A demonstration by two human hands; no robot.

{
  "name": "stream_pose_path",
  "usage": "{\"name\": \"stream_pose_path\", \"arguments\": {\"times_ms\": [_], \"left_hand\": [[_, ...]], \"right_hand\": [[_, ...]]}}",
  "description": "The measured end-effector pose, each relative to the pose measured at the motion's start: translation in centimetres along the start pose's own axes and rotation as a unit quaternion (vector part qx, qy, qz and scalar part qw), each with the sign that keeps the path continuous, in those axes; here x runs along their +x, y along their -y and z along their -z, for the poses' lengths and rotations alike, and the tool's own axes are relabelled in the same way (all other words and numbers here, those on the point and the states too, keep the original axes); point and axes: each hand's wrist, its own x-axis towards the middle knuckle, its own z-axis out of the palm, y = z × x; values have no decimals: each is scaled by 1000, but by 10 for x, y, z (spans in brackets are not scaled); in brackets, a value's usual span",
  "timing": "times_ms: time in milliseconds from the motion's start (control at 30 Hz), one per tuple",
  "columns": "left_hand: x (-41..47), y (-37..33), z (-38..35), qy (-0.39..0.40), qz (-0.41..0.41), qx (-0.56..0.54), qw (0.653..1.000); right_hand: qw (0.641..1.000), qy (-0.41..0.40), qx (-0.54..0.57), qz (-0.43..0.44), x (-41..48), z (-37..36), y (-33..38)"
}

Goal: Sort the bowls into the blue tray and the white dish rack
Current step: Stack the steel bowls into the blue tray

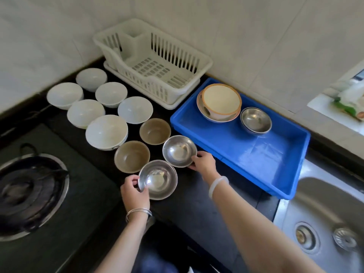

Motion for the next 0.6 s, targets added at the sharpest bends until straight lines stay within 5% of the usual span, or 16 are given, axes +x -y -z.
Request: {"name": "stream_pose_path", "arguments": {"times_ms": [300,600], "left_hand": [[11,19,2,54,88,-75,992],[10,12,-10,132,152,-223,954]], "right_hand": [[994,-62,63,56,-37,15,5],[996,-10,-13,89,-76,11,-2]]}}
